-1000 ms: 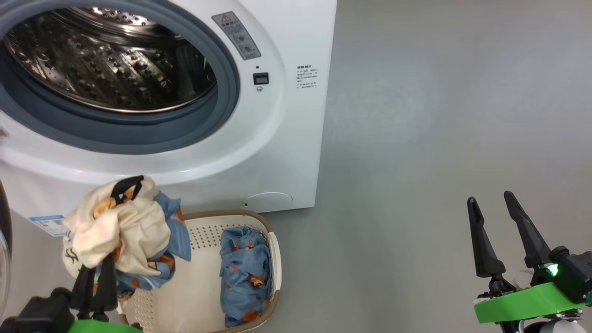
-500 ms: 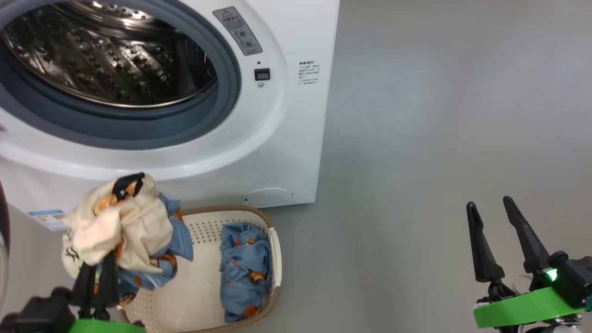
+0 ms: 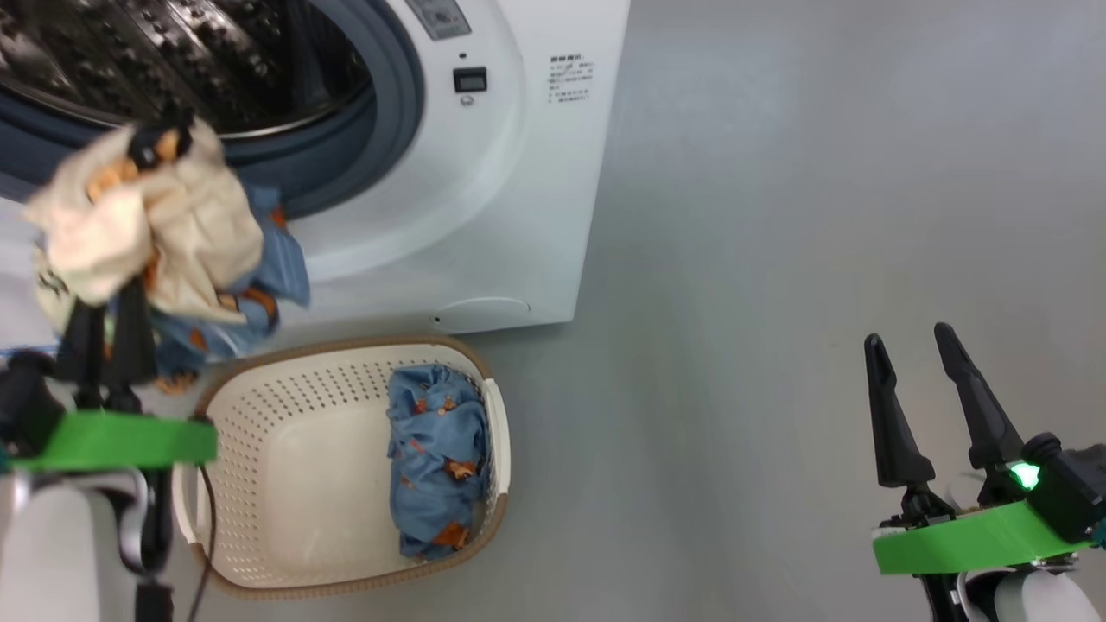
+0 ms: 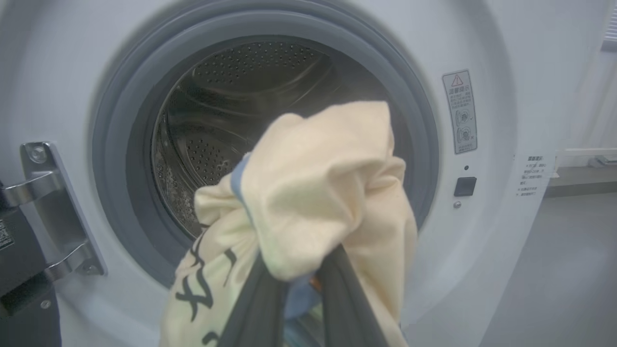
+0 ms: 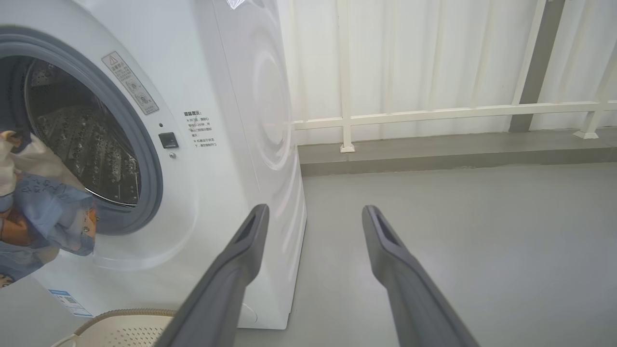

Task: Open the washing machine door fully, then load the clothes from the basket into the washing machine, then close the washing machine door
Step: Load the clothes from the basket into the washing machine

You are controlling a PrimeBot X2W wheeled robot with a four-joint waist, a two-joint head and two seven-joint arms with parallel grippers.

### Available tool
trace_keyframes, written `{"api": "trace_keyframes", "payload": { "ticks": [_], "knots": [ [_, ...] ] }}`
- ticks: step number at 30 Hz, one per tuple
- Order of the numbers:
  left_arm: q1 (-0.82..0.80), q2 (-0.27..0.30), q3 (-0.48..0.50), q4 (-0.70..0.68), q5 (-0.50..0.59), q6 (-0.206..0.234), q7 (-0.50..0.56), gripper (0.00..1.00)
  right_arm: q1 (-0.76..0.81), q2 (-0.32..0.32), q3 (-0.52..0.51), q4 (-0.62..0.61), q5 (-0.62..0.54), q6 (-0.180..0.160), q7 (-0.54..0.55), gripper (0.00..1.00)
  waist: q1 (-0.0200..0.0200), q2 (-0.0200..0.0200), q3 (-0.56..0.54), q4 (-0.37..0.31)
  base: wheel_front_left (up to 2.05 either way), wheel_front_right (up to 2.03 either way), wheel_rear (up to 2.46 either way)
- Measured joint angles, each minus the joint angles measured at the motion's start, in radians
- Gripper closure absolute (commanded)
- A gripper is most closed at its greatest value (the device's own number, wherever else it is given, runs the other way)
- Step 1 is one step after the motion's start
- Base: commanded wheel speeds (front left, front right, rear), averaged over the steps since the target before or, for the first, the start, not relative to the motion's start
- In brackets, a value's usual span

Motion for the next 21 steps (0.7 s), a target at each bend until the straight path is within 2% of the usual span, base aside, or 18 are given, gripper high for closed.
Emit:
{"api": "trace_keyframes", "payload": {
  "ticks": [9,21],
  "knots": [
    [-0.3,0.067,-0.022,0.228,0.027,0.0,0.0,1.0,-0.062,0.018,0.008,-0.003,0.0,0.0,0.0,0.0,0.0,0.0,0.093,-0.026,0.0,0.0,0.0],
    [-0.642,0.112,-0.032,0.58,0.044,0.007,0.0,1.0,-0.129,0.04,0.037,-0.007,0.0,0.0,0.0,0.0,0.0,0.0,0.206,-0.075,0.0,0.0,0.0]
  ]
}}
